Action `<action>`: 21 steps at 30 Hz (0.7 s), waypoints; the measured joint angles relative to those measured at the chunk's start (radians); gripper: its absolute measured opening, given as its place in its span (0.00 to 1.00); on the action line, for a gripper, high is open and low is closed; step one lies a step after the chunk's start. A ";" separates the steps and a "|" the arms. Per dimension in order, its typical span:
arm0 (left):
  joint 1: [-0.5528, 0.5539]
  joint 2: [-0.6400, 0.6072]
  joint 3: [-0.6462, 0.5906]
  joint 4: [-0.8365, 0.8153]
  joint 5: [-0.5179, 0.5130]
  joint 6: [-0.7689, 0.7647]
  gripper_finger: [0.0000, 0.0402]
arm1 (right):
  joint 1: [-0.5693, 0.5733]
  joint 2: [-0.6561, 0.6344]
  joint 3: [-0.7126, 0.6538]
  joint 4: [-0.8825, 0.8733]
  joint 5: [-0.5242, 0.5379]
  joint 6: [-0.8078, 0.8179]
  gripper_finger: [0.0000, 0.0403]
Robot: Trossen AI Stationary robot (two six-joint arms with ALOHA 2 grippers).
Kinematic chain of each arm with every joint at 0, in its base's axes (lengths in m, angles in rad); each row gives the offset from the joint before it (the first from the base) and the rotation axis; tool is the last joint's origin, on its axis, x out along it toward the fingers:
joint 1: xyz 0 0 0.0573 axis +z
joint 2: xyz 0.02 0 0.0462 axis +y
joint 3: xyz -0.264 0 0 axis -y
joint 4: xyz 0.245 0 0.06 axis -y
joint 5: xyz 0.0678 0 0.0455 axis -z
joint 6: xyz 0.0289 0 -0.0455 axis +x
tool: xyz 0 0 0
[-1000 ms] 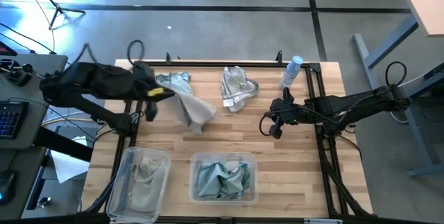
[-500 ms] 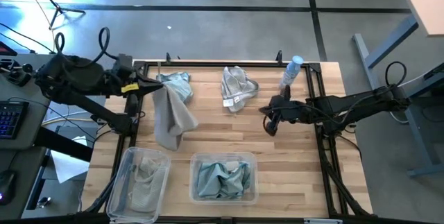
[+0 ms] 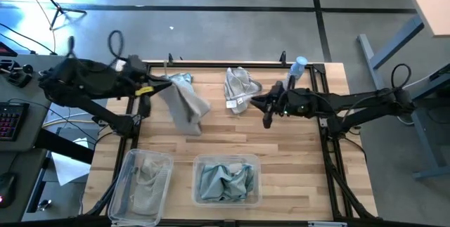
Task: Sort microfiber towel by color & place in baskets
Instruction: Put the bottom left grey towel into the left transparent bin
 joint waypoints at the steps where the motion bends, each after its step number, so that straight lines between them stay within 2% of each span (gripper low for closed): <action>1: 0.014 0.013 0.000 0.001 0.001 0.011 0.00 | -0.005 0.015 0.000 0.044 -0.007 -0.017 0.20; 7: 0.065 0.054 -0.001 -0.001 0.043 0.035 0.00 | -0.030 0.101 0.045 0.094 -0.007 -0.044 0.34; 13: 0.083 0.033 0.029 -0.022 0.198 0.001 0.00 | -0.032 0.119 0.056 0.080 -0.006 -0.051 0.42; 18: 0.081 0.022 0.094 -0.018 0.201 -0.018 0.00 | -0.032 0.120 0.056 0.091 -0.006 -0.052 0.44; 21: 0.087 0.032 0.101 0.021 0.186 0.008 0.00 | -0.032 0.141 0.057 0.162 -0.010 -0.062 0.44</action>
